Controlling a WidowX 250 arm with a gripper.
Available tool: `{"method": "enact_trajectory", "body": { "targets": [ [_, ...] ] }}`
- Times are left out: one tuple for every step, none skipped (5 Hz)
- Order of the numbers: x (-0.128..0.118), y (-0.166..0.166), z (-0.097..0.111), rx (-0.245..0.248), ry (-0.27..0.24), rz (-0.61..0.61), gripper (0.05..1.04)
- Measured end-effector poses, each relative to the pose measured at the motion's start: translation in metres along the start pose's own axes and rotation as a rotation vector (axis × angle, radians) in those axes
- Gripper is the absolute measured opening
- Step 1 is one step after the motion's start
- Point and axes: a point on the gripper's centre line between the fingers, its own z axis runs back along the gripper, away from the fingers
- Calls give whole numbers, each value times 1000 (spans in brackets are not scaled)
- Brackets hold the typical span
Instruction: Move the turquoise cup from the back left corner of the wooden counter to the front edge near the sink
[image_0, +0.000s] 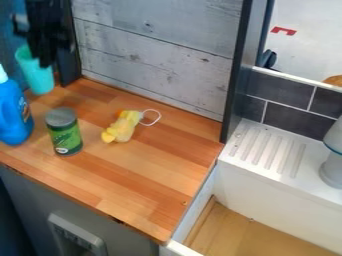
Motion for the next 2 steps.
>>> {"method": "enact_trajectory", "body": {
  "targets": [
    [-2, -50, 44, -50, -73, -120, 87],
    [-14, -89, 57, -140, -74, -217, 87]
  ]
}}
